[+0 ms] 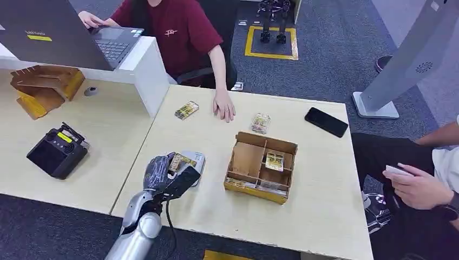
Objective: Pass the card to the sensor for recognition and then transmit it.
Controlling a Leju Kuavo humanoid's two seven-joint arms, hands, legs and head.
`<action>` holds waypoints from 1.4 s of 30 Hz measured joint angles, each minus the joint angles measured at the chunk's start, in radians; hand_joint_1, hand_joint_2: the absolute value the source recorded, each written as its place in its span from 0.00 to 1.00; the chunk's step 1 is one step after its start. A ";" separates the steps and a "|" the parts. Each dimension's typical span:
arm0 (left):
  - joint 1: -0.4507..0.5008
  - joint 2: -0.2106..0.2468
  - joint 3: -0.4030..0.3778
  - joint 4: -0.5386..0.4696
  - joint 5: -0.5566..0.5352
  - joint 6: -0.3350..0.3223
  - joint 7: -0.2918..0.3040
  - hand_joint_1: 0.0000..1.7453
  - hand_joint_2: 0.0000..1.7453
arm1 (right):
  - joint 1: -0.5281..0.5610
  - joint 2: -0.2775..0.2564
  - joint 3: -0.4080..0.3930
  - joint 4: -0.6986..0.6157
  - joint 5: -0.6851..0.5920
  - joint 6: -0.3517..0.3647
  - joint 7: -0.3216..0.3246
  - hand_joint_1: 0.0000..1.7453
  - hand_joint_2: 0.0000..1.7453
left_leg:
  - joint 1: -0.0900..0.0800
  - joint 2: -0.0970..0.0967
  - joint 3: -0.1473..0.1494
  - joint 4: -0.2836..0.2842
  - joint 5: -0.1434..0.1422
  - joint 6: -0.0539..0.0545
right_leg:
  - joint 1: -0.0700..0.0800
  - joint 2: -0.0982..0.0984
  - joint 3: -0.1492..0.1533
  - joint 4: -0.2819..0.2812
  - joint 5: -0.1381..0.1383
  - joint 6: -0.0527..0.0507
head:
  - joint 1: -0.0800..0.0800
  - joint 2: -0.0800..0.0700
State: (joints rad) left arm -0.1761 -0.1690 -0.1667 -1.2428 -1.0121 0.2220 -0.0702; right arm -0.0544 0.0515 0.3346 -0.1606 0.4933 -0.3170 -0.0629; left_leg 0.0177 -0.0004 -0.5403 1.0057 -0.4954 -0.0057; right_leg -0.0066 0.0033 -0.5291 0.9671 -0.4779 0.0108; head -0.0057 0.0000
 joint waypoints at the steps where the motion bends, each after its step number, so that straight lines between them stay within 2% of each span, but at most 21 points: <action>1: -0.006 -0.003 0.004 0.008 -0.006 0.000 0.007 1.00 1.00 | 0.000 0.000 0.000 0.000 0.002 0.000 0.000 0.00 1.00 | 0.000 0.000 0.000 0.000 0.000 0.000 | 0.000 0.000 0.000 0.000 0.000 0.000 | 0.000 0.000; 12: -0.061 -0.040 0.064 0.095 -0.066 0.014 0.017 1.00 1.00 | -0.008 0.000 0.000 0.000 0.024 0.014 0.003 0.00 1.00 | 0.000 0.000 0.000 0.000 0.000 0.000 | 0.000 0.000 0.000 0.000 0.000 0.000 | 0.000 0.000; 20: -0.096 -0.052 0.118 0.175 -0.162 0.071 0.038 1.00 1.00 | -0.016 0.005 0.001 0.000 0.040 0.014 0.000 0.00 1.00 | 0.000 0.000 0.000 0.000 0.000 0.000 | 0.000 0.000 0.000 0.001 0.000 0.000 | 0.000 0.000; 28: -0.109 -0.057 0.168 0.228 -0.226 0.094 0.040 1.00 1.00 | -0.018 0.008 0.002 -0.002 0.053 0.015 -0.002 0.00 1.00 | 0.000 0.000 0.000 0.000 0.000 0.000 | 0.000 0.000 0.000 0.001 0.000 0.000 | 0.000 0.000; 42: -0.124 -0.089 0.211 0.287 -0.262 0.100 0.028 1.00 1.00 | -0.022 0.013 0.002 -0.002 0.058 0.011 -0.002 0.00 1.00 | 0.000 0.000 0.000 0.000 0.000 0.000 | 0.000 0.000 0.000 0.001 0.000 0.000 | 0.000 0.000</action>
State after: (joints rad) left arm -0.3004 -0.2579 0.0439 -0.9556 -1.2741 0.3216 -0.0423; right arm -0.0768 0.0645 0.3365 -0.1621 0.5516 -0.3056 -0.0645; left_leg 0.0178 -0.0004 -0.5403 1.0059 -0.4954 -0.0057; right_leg -0.0066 0.0034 -0.5292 0.9677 -0.4779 0.0108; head -0.0053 0.0000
